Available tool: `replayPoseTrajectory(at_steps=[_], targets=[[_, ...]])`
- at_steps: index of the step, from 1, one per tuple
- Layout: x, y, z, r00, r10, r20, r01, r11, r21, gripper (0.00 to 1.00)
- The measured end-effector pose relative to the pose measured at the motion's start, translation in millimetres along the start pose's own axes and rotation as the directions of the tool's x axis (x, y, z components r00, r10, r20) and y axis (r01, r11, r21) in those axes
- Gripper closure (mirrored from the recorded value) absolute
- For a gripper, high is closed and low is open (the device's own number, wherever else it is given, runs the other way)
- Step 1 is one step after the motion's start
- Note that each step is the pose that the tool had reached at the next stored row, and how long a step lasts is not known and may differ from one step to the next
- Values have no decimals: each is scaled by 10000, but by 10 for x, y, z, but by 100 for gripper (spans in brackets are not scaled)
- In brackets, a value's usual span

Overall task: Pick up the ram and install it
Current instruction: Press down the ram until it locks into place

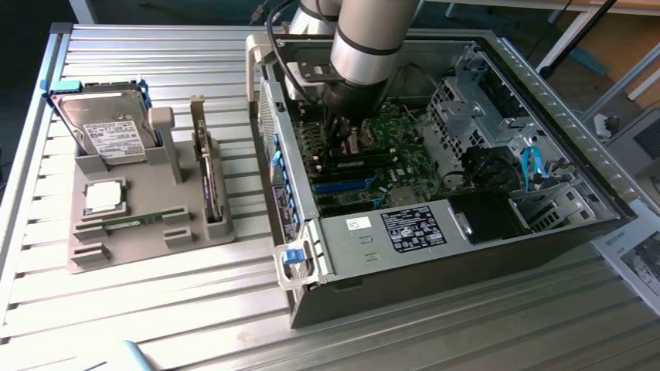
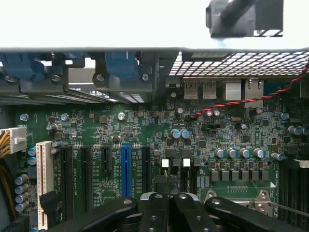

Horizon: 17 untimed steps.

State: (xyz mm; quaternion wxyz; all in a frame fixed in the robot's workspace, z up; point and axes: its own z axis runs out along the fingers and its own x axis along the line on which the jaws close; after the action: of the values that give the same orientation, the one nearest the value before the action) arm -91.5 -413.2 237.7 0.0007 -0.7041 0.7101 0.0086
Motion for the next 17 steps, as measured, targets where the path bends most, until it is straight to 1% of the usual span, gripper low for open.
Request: replayPoseTrajectory(at_steps=[6, 17], targets=[[1, 0, 34, 10000, 0, -5, 0, 10000, -2, 90], [1, 0, 59, 10000, 0, -5, 0, 10000, -3, 90]])
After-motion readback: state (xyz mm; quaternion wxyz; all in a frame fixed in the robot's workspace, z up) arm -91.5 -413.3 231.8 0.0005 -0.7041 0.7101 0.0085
